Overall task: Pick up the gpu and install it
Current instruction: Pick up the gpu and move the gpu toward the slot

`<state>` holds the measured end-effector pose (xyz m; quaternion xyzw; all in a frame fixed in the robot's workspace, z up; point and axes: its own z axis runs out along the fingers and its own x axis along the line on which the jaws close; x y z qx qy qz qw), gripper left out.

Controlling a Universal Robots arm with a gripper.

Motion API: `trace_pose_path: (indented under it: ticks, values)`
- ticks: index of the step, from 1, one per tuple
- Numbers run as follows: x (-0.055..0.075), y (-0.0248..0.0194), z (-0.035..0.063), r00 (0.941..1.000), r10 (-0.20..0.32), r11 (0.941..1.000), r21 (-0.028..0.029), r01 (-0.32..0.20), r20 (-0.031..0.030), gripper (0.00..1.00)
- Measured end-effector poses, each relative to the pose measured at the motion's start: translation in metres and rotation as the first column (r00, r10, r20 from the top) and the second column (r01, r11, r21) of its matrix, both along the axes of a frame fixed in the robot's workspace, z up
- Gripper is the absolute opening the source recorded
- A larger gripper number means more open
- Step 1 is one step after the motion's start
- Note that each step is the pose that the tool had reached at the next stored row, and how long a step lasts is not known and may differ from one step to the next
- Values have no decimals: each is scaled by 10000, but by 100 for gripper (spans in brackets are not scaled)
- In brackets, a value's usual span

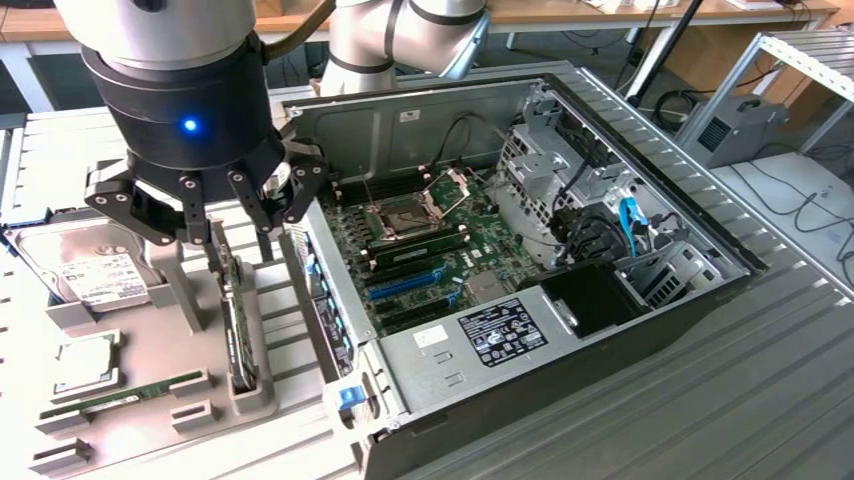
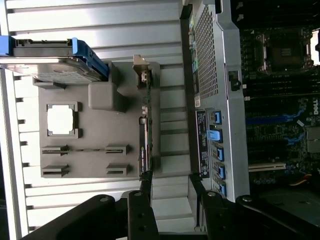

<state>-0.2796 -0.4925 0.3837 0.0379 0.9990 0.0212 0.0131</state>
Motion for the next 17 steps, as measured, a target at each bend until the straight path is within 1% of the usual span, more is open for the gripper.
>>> trace_pose_path:
  ticks: [17]
  values:
    - [-2,0,-31,10000,1,10000,1,-1,0,42]
